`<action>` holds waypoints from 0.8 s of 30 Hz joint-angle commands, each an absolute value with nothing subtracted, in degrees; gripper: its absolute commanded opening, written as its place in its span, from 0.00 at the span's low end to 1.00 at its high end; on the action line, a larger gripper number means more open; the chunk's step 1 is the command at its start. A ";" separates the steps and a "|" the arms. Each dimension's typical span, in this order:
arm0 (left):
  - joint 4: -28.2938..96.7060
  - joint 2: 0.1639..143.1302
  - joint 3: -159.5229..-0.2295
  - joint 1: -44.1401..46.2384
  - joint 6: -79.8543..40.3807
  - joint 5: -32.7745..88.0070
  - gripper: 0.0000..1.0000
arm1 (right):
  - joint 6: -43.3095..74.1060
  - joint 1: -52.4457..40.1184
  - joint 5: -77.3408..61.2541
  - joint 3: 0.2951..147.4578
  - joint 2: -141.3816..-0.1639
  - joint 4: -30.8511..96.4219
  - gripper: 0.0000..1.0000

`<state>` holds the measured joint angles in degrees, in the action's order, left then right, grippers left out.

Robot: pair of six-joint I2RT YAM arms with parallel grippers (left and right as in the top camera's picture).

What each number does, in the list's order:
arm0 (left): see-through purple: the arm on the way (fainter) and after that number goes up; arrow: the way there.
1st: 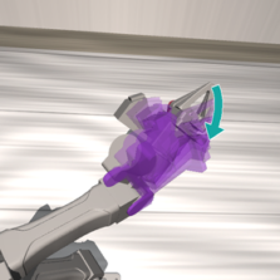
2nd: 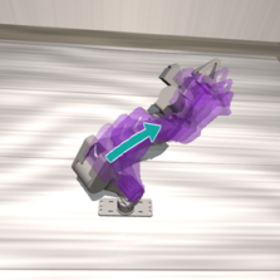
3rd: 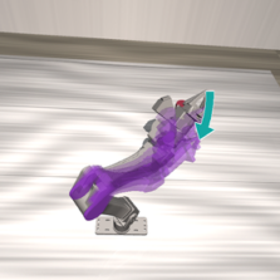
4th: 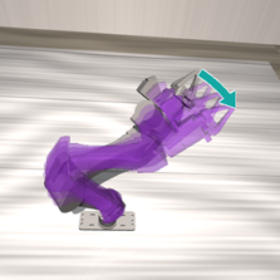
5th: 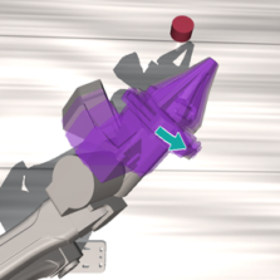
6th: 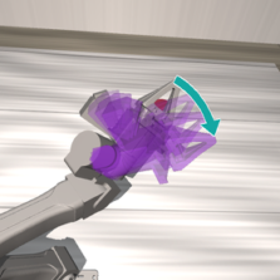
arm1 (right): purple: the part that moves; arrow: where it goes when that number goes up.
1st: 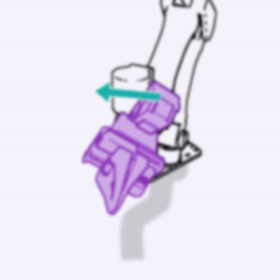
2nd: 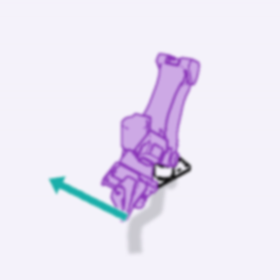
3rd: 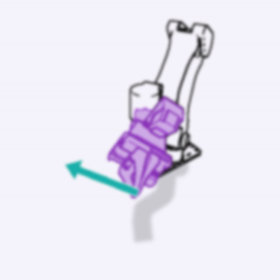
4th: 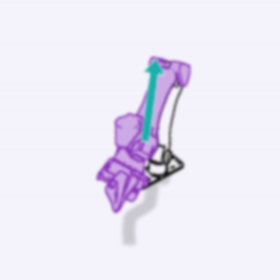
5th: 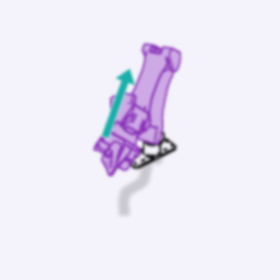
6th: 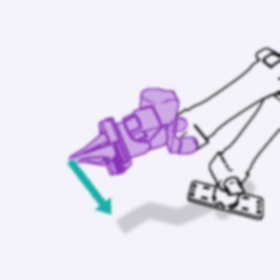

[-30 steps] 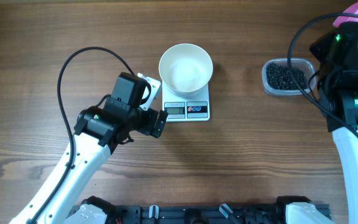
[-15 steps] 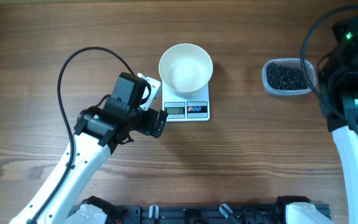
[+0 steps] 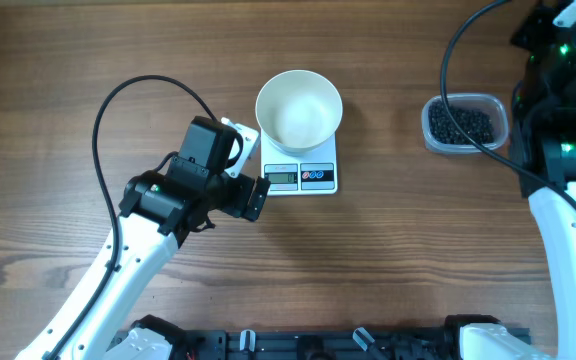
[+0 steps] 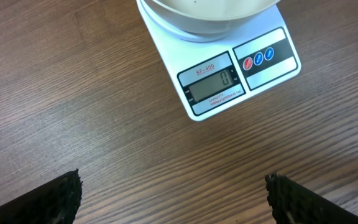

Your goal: Scoop item into bowl and weigh 150g on scale

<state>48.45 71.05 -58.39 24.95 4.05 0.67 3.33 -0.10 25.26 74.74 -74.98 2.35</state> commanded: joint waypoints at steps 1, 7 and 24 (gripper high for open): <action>48.01 71.37 -57.95 24.62 9.08 -1.72 1.00 | 2.55 -0.03 22.33 75.64 -75.53 5.39 0.04; 47.81 71.37 -57.95 24.62 11.31 -1.63 1.00 | 3.20 -0.03 12.27 75.64 -74.98 18.09 0.04; 36.05 71.66 -57.98 34.98 -8.38 -7.60 1.00 | 3.18 -0.03 8.23 75.64 -74.63 19.16 0.04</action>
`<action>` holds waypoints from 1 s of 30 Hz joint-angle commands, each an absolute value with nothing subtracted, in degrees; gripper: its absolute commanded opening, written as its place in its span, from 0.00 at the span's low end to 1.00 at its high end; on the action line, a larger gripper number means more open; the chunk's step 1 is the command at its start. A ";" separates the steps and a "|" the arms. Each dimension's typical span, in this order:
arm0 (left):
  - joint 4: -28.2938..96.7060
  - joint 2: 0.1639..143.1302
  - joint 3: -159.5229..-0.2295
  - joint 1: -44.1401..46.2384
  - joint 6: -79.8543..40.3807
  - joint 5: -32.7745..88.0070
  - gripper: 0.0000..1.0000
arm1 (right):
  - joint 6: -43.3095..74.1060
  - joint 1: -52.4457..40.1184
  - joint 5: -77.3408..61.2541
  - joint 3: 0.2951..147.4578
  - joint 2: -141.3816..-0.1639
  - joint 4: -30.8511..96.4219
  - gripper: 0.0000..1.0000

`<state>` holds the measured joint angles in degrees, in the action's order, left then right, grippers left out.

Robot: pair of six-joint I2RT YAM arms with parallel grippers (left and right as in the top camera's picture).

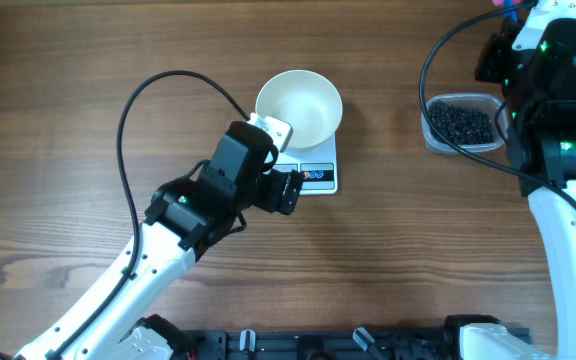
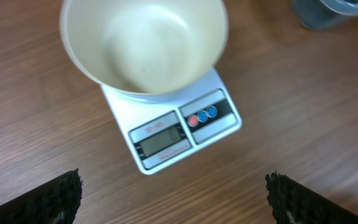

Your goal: Scoop item into bowl and weigh 150g on scale

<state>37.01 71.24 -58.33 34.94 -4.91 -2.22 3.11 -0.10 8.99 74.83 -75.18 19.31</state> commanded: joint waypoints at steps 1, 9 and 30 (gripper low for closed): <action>35.40 72.03 -57.98 34.98 -8.32 -7.60 1.00 | 3.18 -0.03 8.23 75.64 -74.63 19.16 0.04; 34.41 74.17 -57.98 34.98 -7.75 -7.60 1.00 | 3.16 -0.03 8.23 75.64 -74.63 20.40 0.04; 34.89 76.29 -57.95 34.06 -6.00 -6.94 1.00 | 3.14 -0.03 6.33 75.64 -74.65 23.83 0.04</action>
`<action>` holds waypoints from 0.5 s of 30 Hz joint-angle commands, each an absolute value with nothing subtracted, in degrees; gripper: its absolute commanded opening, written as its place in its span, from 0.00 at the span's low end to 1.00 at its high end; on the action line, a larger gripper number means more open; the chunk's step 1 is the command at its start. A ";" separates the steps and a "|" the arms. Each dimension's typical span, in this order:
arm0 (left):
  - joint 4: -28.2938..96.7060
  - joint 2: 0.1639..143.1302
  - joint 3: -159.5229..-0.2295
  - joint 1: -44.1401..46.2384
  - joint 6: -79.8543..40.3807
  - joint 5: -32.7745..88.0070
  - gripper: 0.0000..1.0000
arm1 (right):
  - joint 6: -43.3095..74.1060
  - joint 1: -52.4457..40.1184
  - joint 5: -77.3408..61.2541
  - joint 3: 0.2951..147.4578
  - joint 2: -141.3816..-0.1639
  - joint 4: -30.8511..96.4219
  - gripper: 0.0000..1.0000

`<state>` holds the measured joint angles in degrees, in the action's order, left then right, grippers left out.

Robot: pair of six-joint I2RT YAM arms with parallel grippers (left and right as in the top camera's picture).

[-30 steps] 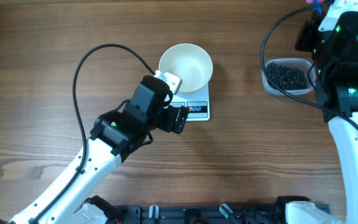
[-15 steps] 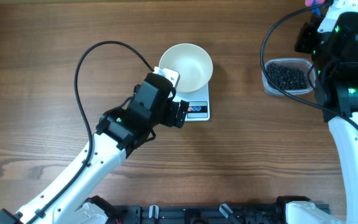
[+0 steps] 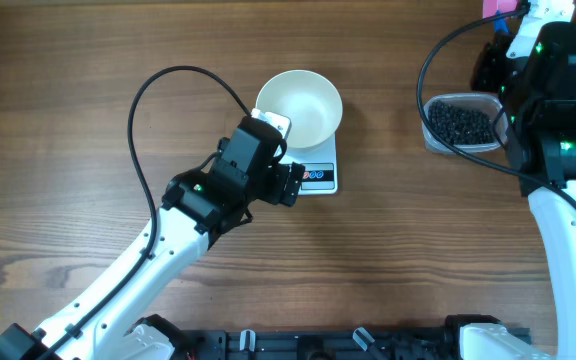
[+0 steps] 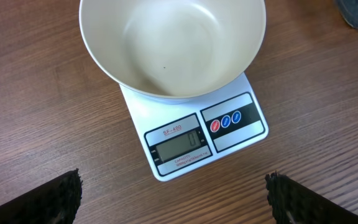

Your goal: Scoop item into bowl and weigh 150g on scale

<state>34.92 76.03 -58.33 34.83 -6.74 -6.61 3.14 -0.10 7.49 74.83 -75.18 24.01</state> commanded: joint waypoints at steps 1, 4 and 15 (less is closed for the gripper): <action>34.89 76.29 -57.95 33.47 -6.00 -6.92 1.00 | 3.16 -0.03 6.33 75.64 -74.65 23.83 0.04; 34.94 76.29 -57.95 31.62 -6.00 -6.59 1.00 | 3.14 -0.03 6.33 75.64 -74.65 23.86 0.04; 34.87 76.29 -57.95 31.00 0.86 1.21 1.00 | 3.14 -0.03 6.33 75.64 -74.65 23.86 0.04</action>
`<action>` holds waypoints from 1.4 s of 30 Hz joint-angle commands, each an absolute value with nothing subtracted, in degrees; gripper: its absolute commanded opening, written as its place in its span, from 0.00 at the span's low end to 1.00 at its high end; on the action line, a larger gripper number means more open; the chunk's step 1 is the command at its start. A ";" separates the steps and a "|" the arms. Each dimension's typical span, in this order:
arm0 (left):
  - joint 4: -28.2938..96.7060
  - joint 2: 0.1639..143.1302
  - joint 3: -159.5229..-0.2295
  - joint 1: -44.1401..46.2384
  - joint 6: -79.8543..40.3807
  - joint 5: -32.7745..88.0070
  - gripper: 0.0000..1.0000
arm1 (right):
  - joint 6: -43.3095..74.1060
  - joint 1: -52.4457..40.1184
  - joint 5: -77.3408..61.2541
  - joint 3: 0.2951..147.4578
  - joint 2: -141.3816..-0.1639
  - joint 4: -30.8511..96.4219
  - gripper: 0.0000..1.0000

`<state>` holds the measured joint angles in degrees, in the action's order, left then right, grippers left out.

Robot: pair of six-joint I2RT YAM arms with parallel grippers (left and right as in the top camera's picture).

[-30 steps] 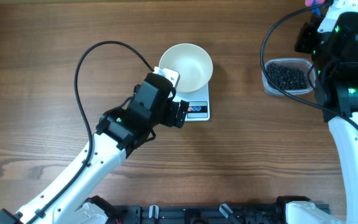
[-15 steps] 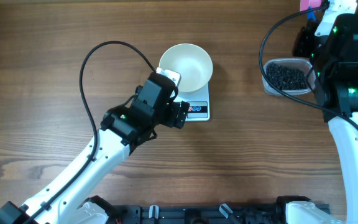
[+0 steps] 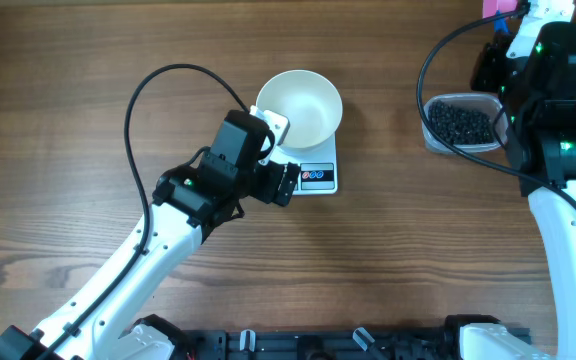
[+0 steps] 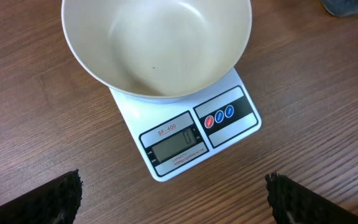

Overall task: Scoop item into bowl and weigh 150g on scale
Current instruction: 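Lower the scoop into the black bean tub with the right gripper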

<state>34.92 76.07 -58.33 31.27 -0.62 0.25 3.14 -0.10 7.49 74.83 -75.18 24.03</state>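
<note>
A cream bowl (image 3: 299, 108) (image 4: 157, 43) stands empty on the small white scale (image 3: 314, 177) (image 4: 229, 134), whose display (image 4: 178, 147) reads 0. My left gripper (image 3: 280, 184) (image 4: 174, 205) hovers open just in front of the scale's left front corner, with nothing between its fingers (image 4: 48, 198). A clear tub of dark beans (image 3: 461, 123) sits to the right. The right arm's wrist (image 3: 543, 55) hangs beside the tub's far right; its jaws do not show clearly. A pink thing (image 3: 496, 8) shows at the top edge by it.
Black cables loop over the table from both arms (image 3: 143, 110) (image 3: 438, 70). The wooden table (image 3: 88, 60) runs wide to the left and in front of the scale. The arm bases stand along the near edge (image 3: 318, 345).
My left gripper has drawn slightly back and to the left; in the left wrist view the bowl and scale sit a little further left. The right arm has not moved.
First my left gripper was open left of the scale and the right arm stood at the far right. Then the left gripper was over the scale's front and the right wrist by the bean tub. Since then both have stayed about there, and the bowl remains empty.
</note>
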 commanded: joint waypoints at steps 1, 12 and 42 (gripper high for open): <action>34.87 76.29 -57.95 31.00 0.86 1.21 1.00 | 3.18 -0.03 6.33 75.64 -74.65 23.83 0.04; 34.89 76.29 -57.95 31.00 0.89 1.23 1.00 | -0.32 -0.01 6.35 75.64 -74.63 29.69 0.04; 34.89 76.29 -57.95 31.00 0.86 1.23 1.00 | -12.21 14.33 -0.08 75.64 -91.64 48.88 0.04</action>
<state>34.94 76.09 -58.33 31.27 -0.05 0.56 -11.68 14.09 1.10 74.85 -90.43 49.25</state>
